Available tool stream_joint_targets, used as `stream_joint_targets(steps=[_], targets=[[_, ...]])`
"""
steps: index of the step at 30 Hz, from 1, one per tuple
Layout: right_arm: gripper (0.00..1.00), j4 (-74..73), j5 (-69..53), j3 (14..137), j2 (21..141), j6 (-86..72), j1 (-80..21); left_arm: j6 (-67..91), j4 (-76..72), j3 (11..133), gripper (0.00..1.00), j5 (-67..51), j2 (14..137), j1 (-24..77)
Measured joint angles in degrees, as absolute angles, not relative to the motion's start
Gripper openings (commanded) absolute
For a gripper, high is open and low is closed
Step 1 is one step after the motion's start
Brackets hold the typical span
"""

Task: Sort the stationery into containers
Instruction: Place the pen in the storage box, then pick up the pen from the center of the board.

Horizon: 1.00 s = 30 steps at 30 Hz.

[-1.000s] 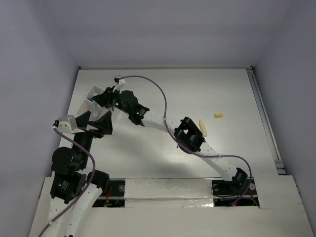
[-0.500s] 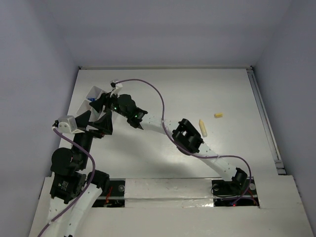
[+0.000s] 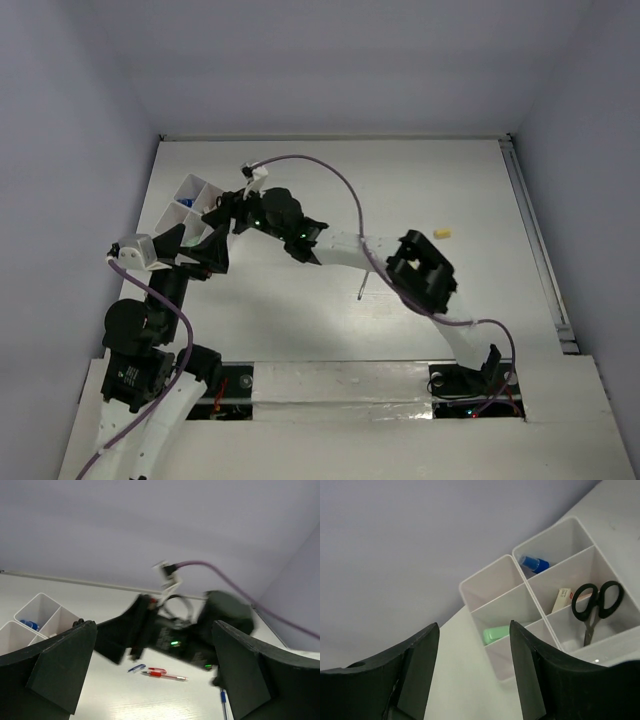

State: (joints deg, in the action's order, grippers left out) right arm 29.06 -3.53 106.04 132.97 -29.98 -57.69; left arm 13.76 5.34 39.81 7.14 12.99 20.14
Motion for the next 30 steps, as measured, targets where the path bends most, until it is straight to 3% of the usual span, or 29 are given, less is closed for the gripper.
stream_joint_targets(steps=[4, 5, 9, 12, 14, 15, 18, 23, 30], targets=[[0.47, 28.4, -2.0, 90.2, 115.0, -27.2, -56.7, 14.0, 5.3, 39.8, 0.99, 6.0, 13.4, 20.1], [0.29, 27.5, -1.3, 86.4, 110.4, -26.7, -56.1, 14.0, 5.3, 39.8, 0.99, 5.6, 13.8, 20.1], [0.2, 19.6, 3.5, 67.9, 90.8, -27.7, -48.6, 14.7, 5.1, 39.9, 0.99, 1.5, 17.8, 20.5], [0.2, 9.0, 6.5, 54.7, 81.4, -29.8, -41.0, 15.5, 5.3, 39.9, 0.99, -2.2, 23.2, 20.7], [0.28, 1.6, 8.7, 48.8, 77.7, -31.1, -35.5, 16.4, 5.5, 39.9, 0.99, -5.4, 26.7, 20.7], [0.44, -1.9, 9.0, 46.3, 76.0, -31.4, -32.9, 16.9, 5.4, 39.9, 0.99, -7.2, 28.2, 20.7], [0.65, -11.8, 10.4, 42.6, 71.1, -31.5, -27.1, 18.9, 4.7, 39.9, 0.99, -13.6, 31.4, 20.7], [0.66, -17.5, 9.3, 42.7, 69.4, -28.8, -18.4, 21.8, 0.4, 38.7, 0.99, -22.9, 34.3, 21.3], [0.66, -19.6, 2.5, 44.5, 81.5, -24.1, -15.1, 22.3, -1.1, 37.3, 0.97, -28.0, 36.5, 21.4]])
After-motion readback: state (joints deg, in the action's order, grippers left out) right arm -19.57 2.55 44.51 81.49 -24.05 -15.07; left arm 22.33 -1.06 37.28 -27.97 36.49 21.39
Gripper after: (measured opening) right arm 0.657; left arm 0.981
